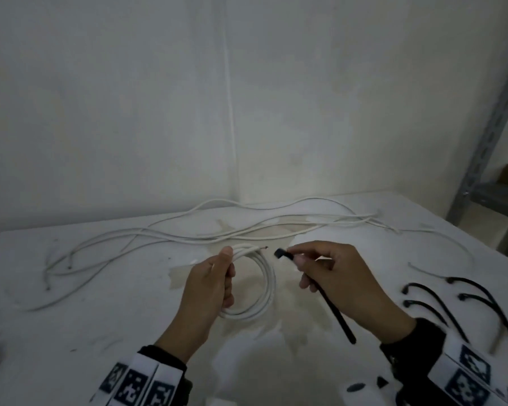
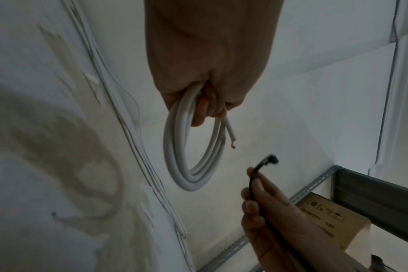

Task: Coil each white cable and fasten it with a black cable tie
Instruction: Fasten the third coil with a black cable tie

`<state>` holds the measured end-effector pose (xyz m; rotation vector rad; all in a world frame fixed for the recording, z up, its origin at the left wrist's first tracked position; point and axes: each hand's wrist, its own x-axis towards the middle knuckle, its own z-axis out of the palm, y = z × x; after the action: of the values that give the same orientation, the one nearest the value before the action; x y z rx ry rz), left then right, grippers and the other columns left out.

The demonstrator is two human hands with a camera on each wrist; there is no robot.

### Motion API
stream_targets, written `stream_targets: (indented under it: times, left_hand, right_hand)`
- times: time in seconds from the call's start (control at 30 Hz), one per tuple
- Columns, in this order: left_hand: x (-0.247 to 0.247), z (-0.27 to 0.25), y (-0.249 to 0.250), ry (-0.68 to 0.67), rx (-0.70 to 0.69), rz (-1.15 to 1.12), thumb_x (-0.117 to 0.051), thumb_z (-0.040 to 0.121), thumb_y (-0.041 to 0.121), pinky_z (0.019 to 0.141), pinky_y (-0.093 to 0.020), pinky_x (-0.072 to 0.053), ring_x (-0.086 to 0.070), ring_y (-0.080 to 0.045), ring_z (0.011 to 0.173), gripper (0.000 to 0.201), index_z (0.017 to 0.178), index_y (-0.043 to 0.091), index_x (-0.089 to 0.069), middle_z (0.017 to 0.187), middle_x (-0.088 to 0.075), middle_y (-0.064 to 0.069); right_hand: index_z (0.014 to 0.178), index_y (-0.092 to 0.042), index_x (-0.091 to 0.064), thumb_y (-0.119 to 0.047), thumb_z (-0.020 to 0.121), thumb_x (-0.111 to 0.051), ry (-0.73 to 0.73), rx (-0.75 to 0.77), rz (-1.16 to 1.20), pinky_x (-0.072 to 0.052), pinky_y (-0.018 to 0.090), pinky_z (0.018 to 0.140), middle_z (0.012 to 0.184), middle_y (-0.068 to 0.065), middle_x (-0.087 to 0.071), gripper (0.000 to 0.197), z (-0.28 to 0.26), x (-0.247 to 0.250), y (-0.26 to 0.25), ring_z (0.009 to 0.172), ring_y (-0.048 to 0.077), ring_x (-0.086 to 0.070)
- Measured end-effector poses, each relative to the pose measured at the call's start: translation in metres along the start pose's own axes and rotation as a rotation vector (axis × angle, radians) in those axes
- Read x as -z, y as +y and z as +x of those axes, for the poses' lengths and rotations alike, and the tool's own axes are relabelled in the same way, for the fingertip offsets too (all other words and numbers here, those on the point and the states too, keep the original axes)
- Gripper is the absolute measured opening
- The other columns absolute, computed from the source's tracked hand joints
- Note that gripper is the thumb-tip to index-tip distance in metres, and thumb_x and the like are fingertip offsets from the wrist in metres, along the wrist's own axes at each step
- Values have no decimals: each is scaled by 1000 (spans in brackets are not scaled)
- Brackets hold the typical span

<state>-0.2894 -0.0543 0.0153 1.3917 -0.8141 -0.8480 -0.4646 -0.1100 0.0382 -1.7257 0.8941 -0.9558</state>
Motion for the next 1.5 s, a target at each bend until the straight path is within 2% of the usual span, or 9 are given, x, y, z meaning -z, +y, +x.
stream_targets:
  times: [0.43, 0.6, 0.73, 0.9, 1.03, 1.17, 1.3, 1.4, 1.5]
  left_hand:
    - [42, -11, 0, 101, -214, 166, -43, 96, 27, 40, -18, -31, -32, -6, 32, 42, 59, 9, -47, 36, -34, 6]
    - [43, -12, 2, 62, -203, 107, -44, 95, 23, 40, -21, -32, -34, -9, 38, 16, 92, 19, -60, 42, -38, 5]
    - [43, -10, 4, -4, -132, 1, -43, 97, 18, 39, -20, -28, -27, -8, 37, 39, 58, 17, -46, 40, -32, 8]
    - [46, -9, 7, 20, -108, -150, -43, 96, 16, 38, -17, -20, -20, -6, 37, 34, 62, 13, -40, 42, -26, 9]
    - [48, -7, 11, 34, -132, -233, -42, 97, 16, 35, -17, -21, -18, -5, 38, 46, 51, 24, -49, 44, -23, 8]
    - [44, -6, 15, 36, -133, -248, -44, 96, 16, 35, -17, -22, -19, -6, 37, 44, 54, 25, -53, 44, -23, 7]
    - [41, -4, 13, 33, -110, -260, -44, 96, 15, 36, -16, -21, -20, -5, 37, 40, 57, 21, -52, 44, -25, 6]
    - [36, -5, 12, 26, -115, -256, -44, 96, 14, 35, -16, -21, -19, -5, 36, 35, 62, 17, -52, 43, -25, 6]
    - [32, -7, 13, 18, -127, -251, -44, 95, 13, 35, -17, -21, -19, -5, 36, 32, 65, 18, -54, 43, -24, 6]
  right_hand:
    - [76, -12, -40, 5, 78, -63, 53, 4, 193, -43, 22, 37, 59, 12, -51, 28, 18, -102, -11, 33, 13, -53]
    - [69, -12, -33, 3, 77, -67, 89, 45, 344, -43, 25, 39, 44, 0, -54, 38, 16, -109, -11, 38, 18, -57]
    - [68, -11, -31, 4, 77, -68, 86, 78, 375, -45, 23, 39, 45, 2, -55, 41, 13, -105, -9, 39, 19, -58]
    - [78, -10, -51, 7, 83, -58, -69, 85, 402, -53, 34, 60, 69, 8, -65, 20, 14, -102, -8, 57, 23, -65]
    - [83, -21, -69, 9, 81, -49, -224, 302, 139, -53, 24, 70, 95, -3, -66, 36, 7, -99, 1, 79, 15, -67]
    - [88, -27, -68, -9, 85, -56, -212, 499, 30, -46, 12, 74, 107, -14, -61, 22, 4, -95, 0, 97, 4, -60]
    - [95, -27, -69, -34, 81, -60, -203, 489, 183, -51, 18, 78, 94, -11, -69, 18, 5, -91, -7, 86, 9, -66]
    - [77, -36, -69, -30, 77, -64, -203, 404, 286, -51, 18, 69, 82, 1, -70, 8, 5, -89, -12, 72, 10, -65]
    - [66, -27, -66, -20, 80, -62, -170, 320, 327, -47, 17, 59, 70, 1, -68, 16, 8, -88, -15, 60, 8, -60]
